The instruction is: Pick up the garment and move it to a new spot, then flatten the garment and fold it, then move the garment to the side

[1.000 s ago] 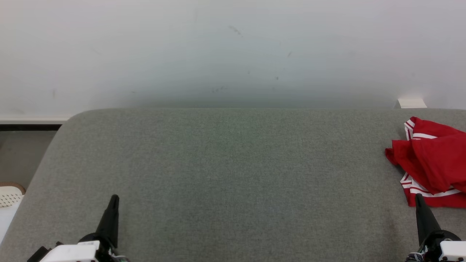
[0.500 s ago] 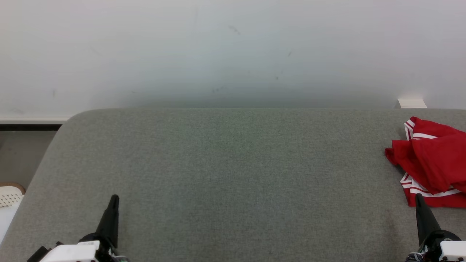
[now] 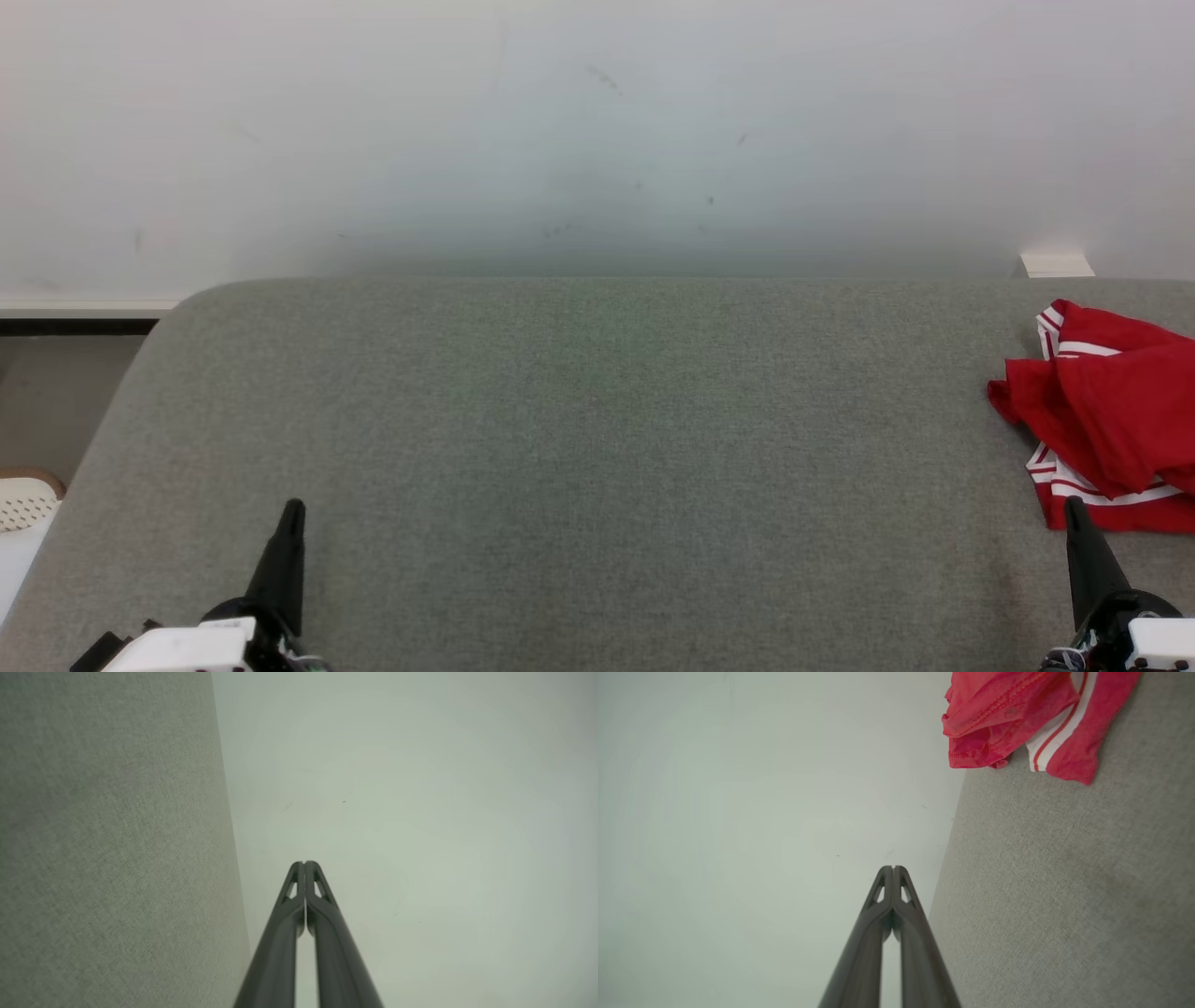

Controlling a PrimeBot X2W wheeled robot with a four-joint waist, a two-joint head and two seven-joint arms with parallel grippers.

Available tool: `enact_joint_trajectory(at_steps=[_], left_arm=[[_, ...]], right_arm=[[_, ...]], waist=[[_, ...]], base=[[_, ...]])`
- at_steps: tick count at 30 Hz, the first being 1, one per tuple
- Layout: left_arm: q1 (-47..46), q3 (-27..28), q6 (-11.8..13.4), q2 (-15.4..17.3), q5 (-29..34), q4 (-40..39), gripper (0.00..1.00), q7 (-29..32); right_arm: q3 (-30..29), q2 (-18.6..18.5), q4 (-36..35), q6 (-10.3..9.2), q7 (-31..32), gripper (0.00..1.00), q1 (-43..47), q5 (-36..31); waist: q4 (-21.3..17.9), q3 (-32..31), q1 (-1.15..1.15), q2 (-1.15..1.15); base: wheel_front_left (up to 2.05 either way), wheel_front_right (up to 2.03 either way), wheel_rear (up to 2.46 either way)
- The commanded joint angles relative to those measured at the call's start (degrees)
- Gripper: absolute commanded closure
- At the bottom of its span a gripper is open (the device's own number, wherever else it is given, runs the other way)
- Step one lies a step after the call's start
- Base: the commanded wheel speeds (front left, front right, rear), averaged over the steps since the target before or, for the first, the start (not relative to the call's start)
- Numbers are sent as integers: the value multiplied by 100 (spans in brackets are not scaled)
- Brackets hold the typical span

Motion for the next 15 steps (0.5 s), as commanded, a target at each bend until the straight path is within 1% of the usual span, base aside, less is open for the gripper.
enact_joint_trajectory(at_steps=[1, 15], left_arm=[[-39, 11, -26, 36, -77, -16, 100, 22], [-39, 11, -26, 36, -78, -17, 100, 22]], right_arm=[[-24, 1, -30, -12, 24, 100, -71, 4], [-25, 0, -30, -12, 24, 100, -71, 4]], waist=[[0, 0, 0, 0], [0, 0, 0, 0]], base=[[0, 0, 0], [0, 0, 0]])
